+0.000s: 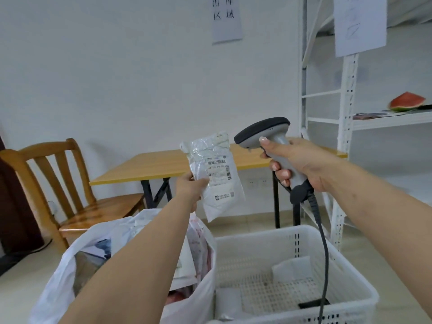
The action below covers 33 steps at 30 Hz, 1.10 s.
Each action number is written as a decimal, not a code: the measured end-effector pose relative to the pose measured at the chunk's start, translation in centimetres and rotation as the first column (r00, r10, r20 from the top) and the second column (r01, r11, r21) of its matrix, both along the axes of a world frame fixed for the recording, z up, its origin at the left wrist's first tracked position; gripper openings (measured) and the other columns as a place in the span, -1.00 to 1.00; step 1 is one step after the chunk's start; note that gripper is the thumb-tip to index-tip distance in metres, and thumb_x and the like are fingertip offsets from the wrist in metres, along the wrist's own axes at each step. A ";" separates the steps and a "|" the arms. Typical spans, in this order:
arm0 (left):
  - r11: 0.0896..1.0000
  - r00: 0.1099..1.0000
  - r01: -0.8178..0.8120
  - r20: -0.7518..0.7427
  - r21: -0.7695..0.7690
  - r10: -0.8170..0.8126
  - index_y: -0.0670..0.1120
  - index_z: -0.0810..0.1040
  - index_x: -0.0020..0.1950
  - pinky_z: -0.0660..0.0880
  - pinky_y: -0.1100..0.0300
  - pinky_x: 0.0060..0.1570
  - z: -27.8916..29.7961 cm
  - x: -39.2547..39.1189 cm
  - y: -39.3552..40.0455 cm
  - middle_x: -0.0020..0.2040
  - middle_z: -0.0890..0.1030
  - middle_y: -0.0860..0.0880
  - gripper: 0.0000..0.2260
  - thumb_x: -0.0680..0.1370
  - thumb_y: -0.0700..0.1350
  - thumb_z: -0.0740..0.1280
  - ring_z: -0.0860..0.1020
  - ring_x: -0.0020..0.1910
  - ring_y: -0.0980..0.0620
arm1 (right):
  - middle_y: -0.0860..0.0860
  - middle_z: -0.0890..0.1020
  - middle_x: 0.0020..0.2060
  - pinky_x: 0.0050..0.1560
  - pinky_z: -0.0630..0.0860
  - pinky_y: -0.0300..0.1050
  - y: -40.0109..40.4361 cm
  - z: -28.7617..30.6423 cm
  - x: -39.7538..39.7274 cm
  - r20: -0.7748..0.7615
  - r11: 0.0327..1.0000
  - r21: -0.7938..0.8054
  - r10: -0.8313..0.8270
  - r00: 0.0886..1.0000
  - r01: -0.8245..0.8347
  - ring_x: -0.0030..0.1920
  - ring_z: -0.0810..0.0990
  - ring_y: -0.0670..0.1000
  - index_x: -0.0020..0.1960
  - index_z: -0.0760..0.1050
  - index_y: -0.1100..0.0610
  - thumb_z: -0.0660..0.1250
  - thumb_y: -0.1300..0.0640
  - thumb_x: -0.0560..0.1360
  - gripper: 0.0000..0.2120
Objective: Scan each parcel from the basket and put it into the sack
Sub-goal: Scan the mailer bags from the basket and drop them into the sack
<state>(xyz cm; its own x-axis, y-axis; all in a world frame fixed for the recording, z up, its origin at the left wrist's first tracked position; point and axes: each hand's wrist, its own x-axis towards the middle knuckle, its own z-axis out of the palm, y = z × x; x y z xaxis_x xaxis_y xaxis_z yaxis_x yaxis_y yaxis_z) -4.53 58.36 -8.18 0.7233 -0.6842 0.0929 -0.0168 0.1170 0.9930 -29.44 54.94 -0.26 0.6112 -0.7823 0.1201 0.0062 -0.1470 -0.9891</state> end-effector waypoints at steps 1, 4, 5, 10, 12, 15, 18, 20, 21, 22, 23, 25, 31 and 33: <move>1.000 1.000 -0.004 -0.004 -0.002 0.004 -0.14 0.53 0.16 0.56 0.12 -0.26 -0.1 0.3 0.1 -0.03 0.64 -0.11 -0.77 0.54 -0.32 0.38 0.62 -0.15 -0.05 | 0.02 0.43 -0.45 -0.52 0.32 -0.20 0.2 0.1 0.1 0.001 1.000 0.001 0.003 1.000 -0.003 -0.52 0.29 -0.05 -0.04 0.49 0.22 0.41 -0.13 0.46 -0.60; 1.000 1.000 -0.022 -0.018 -0.007 0.022 -0.13 0.54 0.15 0.57 0.10 -0.23 -0.5 1.0 0.5 -0.08 0.64 -0.08 -0.78 0.53 -0.33 0.39 0.63 -0.15 -0.05 | 0.02 0.43 -0.45 -0.54 0.33 -0.22 0.6 0.2 0.4 0.011 1.000 0.004 0.008 1.000 -0.008 -0.54 0.28 -0.05 -0.05 0.48 0.22 0.42 -0.12 0.47 -0.61; 1.000 0.999 -0.029 -0.019 -0.010 0.029 -0.13 0.55 0.13 0.57 0.10 -0.22 -0.6 1.2 0.5 -0.08 0.64 -0.08 -0.79 0.53 -0.33 0.39 0.63 -0.15 -0.05 | 0.02 0.42 -0.45 -0.54 0.33 -0.23 0.6 0.2 0.5 0.013 1.000 0.001 0.008 1.000 -0.008 -0.54 0.28 -0.05 -0.05 0.47 0.22 0.41 -0.12 0.47 -0.61; 0.999 0.999 -0.045 -0.015 -0.015 0.045 -0.12 0.56 0.09 0.57 0.07 -0.18 -1.1 2.0 0.8 0.03 0.65 -0.15 -0.82 0.54 -0.33 0.38 0.63 -0.06 -0.12 | 0.02 0.42 -0.47 -0.56 0.34 -0.23 0.7 0.1 1.1 0.006 1.000 -0.018 0.005 1.000 -0.005 -0.57 0.28 -0.06 -0.06 0.47 0.23 0.41 -0.11 0.48 -0.61; 0.999 0.999 -0.045 -0.023 -0.020 0.044 -0.14 0.57 0.11 0.57 0.09 -0.21 -1.2 2.4 1.0 0.05 0.65 -0.16 -0.81 0.54 -0.34 0.37 0.63 -0.05 -0.13 | 0.02 0.42 -0.47 -0.55 0.33 -0.23 0.8 0.0 1.3 -0.007 1.000 -0.024 0.014 1.000 -0.015 -0.56 0.28 -0.06 -0.06 0.47 0.22 0.41 -0.12 0.47 -0.61; 0.998 0.998 -0.060 -0.010 -0.019 0.060 -0.20 0.56 0.16 0.58 0.10 -0.24 -1.3 2.7 1.7 0.06 0.64 -0.17 -0.79 0.54 -0.34 0.37 0.63 -0.04 -0.14 | 0.02 0.42 -0.46 -0.53 0.33 -0.21 0.8 -0.1 1.8 -0.026 0.999 -0.038 0.032 0.999 -0.033 -0.56 0.29 -0.06 -0.05 0.48 0.23 0.43 -0.13 0.45 -0.59; 0.996 0.996 -0.088 -0.009 0.033 0.088 -0.17 0.56 0.15 0.61 0.01 -0.12 -1.3 4.1 2.7 0.07 0.65 -0.17 -0.80 0.54 -0.30 0.39 0.64 0.00 -0.16 | 0.02 0.44 -0.46 -0.51 0.34 -0.19 1.0 -0.1 2.8 -0.017 0.998 -0.043 0.043 0.999 -0.043 -0.56 0.30 -0.06 0.00 0.50 0.24 0.43 -0.15 0.43 -0.56; 0.980 0.989 -0.146 0.033 0.135 0.143 -0.12 0.54 0.04 0.60 -0.02 0.03 -1.0 5.6 4.2 0.06 0.64 -0.18 -0.89 0.54 -0.26 0.38 0.61 0.00 -0.14 | 0.01 0.44 -0.45 -0.51 0.34 -0.20 1.2 -0.3 3.9 -0.021 0.998 -0.035 0.057 0.998 -0.057 -0.55 0.30 -0.06 0.03 0.50 0.24 0.42 -0.16 0.43 -0.53; 0.960 0.981 -0.189 0.070 0.208 0.178 -0.12 0.50 0.02 0.56 0.02 0.03 -1.0 6.4 5.3 0.02 0.61 -0.17 -0.92 0.55 -0.24 0.36 0.57 -0.02 -0.13 | 0.01 0.44 -0.45 -0.52 0.33 -0.21 1.4 -0.6 4.6 -0.030 0.997 -0.025 0.066 0.997 -0.067 -0.55 0.29 -0.07 0.04 0.49 0.22 0.42 -0.17 0.42 -0.53; 0.926 0.972 -0.232 0.111 0.298 0.208 -0.13 0.45 -0.01 0.51 0.07 -0.02 -1.1 7.6 6.6 -0.05 0.56 -0.14 -0.94 0.58 -0.22 0.32 0.50 -0.04 -0.11 | 0.01 0.43 -0.45 -0.54 0.33 -0.22 1.5 -1.0 5.3 -0.041 0.997 -0.013 0.081 0.996 -0.082 -0.56 0.29 -0.07 0.04 0.48 0.21 0.42 -0.18 0.42 -0.53; 0.887 0.963 -0.264 0.157 0.378 0.220 -0.15 0.41 -0.05 0.46 0.09 -0.05 -1.4 8.7 8.1 -0.10 0.49 -0.13 -0.94 0.60 -0.22 0.26 0.45 -0.06 -0.10 | 0.01 0.43 -0.45 -0.54 0.33 -0.23 1.7 -1.5 6.1 -0.052 0.995 0.000 0.103 0.993 -0.103 -0.56 0.29 -0.07 0.03 0.47 0.19 0.42 -0.19 0.41 -0.54; 0.803 0.956 -0.288 0.206 0.522 0.209 -0.21 0.44 -0.06 0.50 0.10 -0.01 -2.4 11.0 11.1 -0.06 0.50 -0.14 -0.93 0.57 -0.21 0.24 0.48 -0.08 -0.12 | 0.01 0.43 -0.45 -0.52 0.33 -0.22 1.9 -2.8 7.6 -0.065 0.991 0.028 0.135 0.989 -0.134 -0.56 0.30 -0.07 0.01 0.44 0.16 0.43 -0.19 0.41 -0.56; 0.606 0.752 -0.608 0.617 0.513 0.232 -0.20 0.37 0.39 0.48 -0.12 0.23 -5.9 13.1 11.5 0.27 0.50 -0.21 -0.44 0.44 -0.02 0.36 0.48 0.24 -0.24 | 0.02 0.43 -0.44 -0.52 0.31 -0.23 0.5 -6.7 10.0 -0.092 0.986 0.122 0.129 0.987 -0.118 -0.56 0.30 -0.07 0.00 0.43 0.14 0.43 -0.14 0.45 -0.62; 0.712 0.686 -0.577 0.711 0.400 0.156 -0.15 0.36 0.40 0.42 -0.07 0.27 -6.1 11.6 9.3 0.30 0.46 -0.19 -0.46 0.46 -0.01 0.35 0.43 0.29 -0.22 | 0.02 0.43 -0.43 -0.53 0.32 -0.25 -0.5 -8.3 10.2 -0.114 0.982 0.161 0.118 0.986 -0.099 -0.56 0.31 -0.07 0.00 0.44 0.15 0.43 -0.14 0.45 -0.62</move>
